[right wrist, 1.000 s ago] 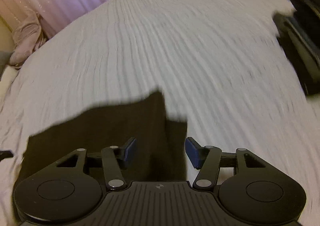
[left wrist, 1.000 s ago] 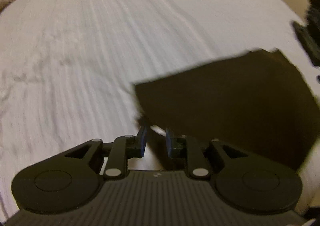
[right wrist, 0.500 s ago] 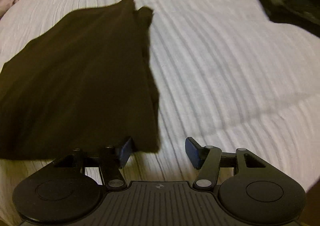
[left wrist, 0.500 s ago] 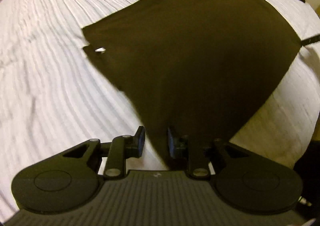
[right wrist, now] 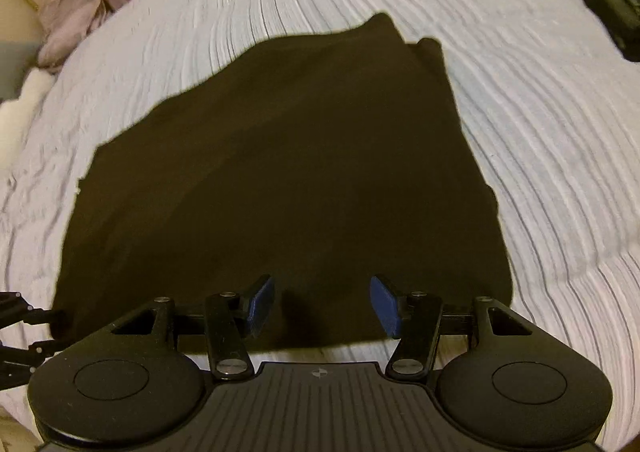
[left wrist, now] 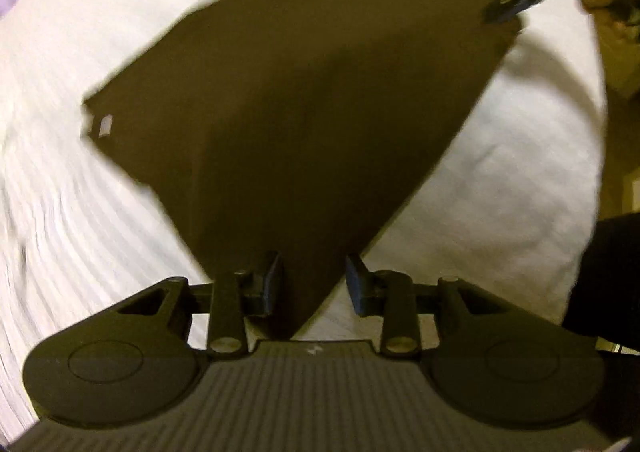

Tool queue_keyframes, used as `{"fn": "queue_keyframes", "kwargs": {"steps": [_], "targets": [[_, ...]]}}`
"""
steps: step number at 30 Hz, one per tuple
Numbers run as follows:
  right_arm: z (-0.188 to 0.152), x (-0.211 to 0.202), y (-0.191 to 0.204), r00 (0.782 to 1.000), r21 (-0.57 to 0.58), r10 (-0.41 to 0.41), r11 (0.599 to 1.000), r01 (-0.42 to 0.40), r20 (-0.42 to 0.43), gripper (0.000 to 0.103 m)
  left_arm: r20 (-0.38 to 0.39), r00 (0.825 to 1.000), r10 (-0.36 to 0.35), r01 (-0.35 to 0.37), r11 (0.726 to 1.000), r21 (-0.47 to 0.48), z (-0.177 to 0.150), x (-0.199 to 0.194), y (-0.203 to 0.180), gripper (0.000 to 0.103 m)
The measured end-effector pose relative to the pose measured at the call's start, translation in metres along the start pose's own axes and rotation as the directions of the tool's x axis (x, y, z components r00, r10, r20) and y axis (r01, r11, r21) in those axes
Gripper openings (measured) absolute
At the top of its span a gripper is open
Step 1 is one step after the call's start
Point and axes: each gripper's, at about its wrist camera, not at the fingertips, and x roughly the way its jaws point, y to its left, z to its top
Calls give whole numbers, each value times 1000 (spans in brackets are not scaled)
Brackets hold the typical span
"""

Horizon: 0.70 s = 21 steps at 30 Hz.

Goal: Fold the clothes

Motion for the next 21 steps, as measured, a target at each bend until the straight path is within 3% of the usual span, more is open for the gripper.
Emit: {"fn": "queue_keyframes", "kwargs": {"steps": [2,5,9,13,16,17,18,21], "targets": [[1,6,-17,999,30,-22,999,23,-32,57,-70,997,15,-16,1000,-25,-6,7,4,29],[-3,7,-43,995,77,-27,996,35,-97,57,-96,994,42,-45,999,-22,-7,-8,0,30],[-9,-17,-47,985,58,-120,990,129,-127,57,-84,992,96,-101,993,-62,0,-40,-3,31],[-16,-47,-38,991,48,-88,994,94,-103,57,-41,988,147,-151,981,-119,19,-71,-9,42],[-18,-63,-17,993,-16,-81,997,80,-81,57,-18,984,176,-177,975,-136,35,-82,-21,43],[-18,-67,-9,994,-38,-82,996,80,-73,62,-10,983,185,-184,973,-141,38,-86,-22,44],[-18,-69,-4,995,-53,-83,995,80,-64,76,-3,981,193,-191,970,-147,42,-90,-24,46],[-20,-74,17,997,-103,-67,993,62,-44,81,15,976,216,-211,965,-153,46,-101,-29,56]]}}
